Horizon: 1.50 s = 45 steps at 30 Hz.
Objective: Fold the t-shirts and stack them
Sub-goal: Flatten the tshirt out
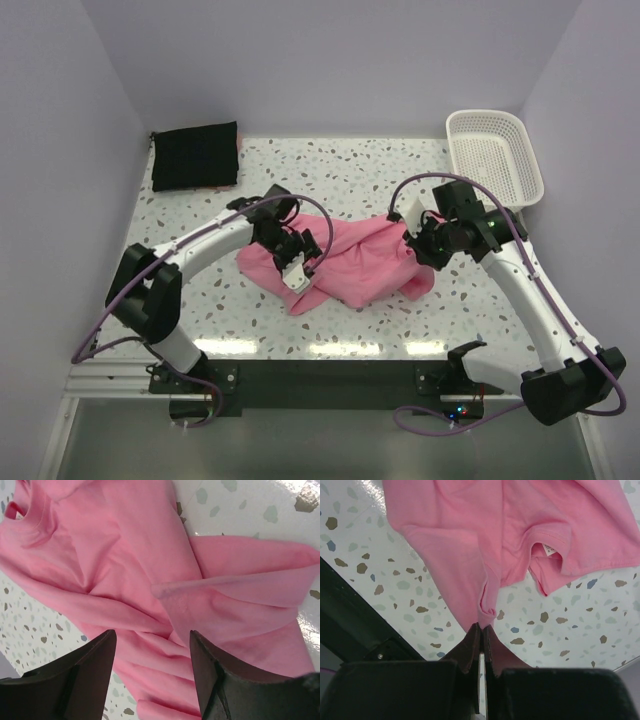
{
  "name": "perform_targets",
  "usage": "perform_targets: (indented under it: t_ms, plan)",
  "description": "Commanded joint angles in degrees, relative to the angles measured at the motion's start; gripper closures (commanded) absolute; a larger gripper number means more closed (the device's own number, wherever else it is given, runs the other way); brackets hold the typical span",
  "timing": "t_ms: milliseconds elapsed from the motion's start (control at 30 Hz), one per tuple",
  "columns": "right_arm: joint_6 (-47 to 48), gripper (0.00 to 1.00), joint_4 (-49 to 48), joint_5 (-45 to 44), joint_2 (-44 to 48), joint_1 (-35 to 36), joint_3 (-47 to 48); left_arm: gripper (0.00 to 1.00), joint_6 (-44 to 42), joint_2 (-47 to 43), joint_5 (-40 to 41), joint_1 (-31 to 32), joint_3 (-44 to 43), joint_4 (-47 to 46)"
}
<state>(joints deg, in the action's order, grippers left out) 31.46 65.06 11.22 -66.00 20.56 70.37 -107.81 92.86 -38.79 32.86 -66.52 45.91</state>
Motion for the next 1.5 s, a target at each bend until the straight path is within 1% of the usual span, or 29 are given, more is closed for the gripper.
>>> perform_targets:
  t_ms: [0, 33, 233, 733, 1000, 1067, 1100, 1200, 1233, 1267, 1300, 1333, 1367, 1400, 1467]
  plan:
    - [-1.5, 1.0, -1.9, -1.7, 0.3, -0.1, 0.2, 0.35, -20.8, 2.2, 1.5, 1.9, -4.4, 8.9]
    - [-1.5, 1.0, -2.0, -1.8, 0.3, -0.1, 0.2, 0.35, -22.8, 2.6, 2.1, 2.3, -4.8, 10.2]
    - [-3.2, 1.0, -2.2, -1.6, 0.0, -0.2, 0.1, 0.34, -27.0, 5.2, 5.8, 5.1, -6.5, 13.5]
    - [-4.3, 1.0, -2.7, -2.7, -2.0, -0.2, 0.1, 0.34, -29.3, 9.4, 9.6, 9.6, -10.4, 16.1]
    - [-4.7, 1.0, -2.5, -3.2, -1.3, -0.1, -0.9, 0.35, -31.1, 11.1, 13.6, 12.1, -9.5, 16.0]
    - [-4.9, 1.0, -2.4, -3.2, -1.2, -0.1, -1.0, 0.41, -30.7, 11.9, 15.4, 12.8, -9.8, 15.8]
    - [-5.0, 1.0, -2.4, -3.3, -1.2, -0.2, -1.0, 0.52, -30.1, 12.3, 16.4, 12.8, -10.2, 15.6]
    - [-4.9, 1.0, -2.3, -3.7, -0.9, -0.1, -1.0, 0.66, -27.9, 12.8, 18.0, 12.9, -11.0, 15.4]
    - [-4.7, 1.0, -2.3, -3.7, -0.8, -0.1, -1.0, 0.77, -26.8, 12.7, 18.7, 12.8, -11.5, 15.2]
    - [-4.5, 1.0, -2.3, -3.8, -0.8, -0.1, -0.9, 0.82, -25.7, 12.1, 18.7, 12.7, -11.8, 15.1]
    - [-4.3, 1.0, -2.4, -3.8, -0.8, -0.1, -0.7, 0.92, -23.9, 11.6, 18.3, 12.3, -12.7, 15.5]
    - [-4.1, 1.0, -2.6, -4.0, -0.7, -0.1, -0.5, 0.98, -22.5, 11.1, 18.0, 11.2, -13.2, 15.8]
    - [-4.0, 1.0, -2.7, -4.5, -0.6, -0.1, -0.2, 1.0, -20.8, 9.8, 17.4, 10.5, -13.6, 15.9]
    - [-3.9, 1.0, -3.5, -4.8, -0.7, -0.2, 0.4, 1.0, -16.9, 9.1, 16.9, 9.5, -14.8, 16.4]
    - [-3.5, 1.0, -5.2, -6.5, -1.0, -0.2, 1.0, 1.0, -13.8, 6.9, 15.2, 5.3, -16.3, 18.4]
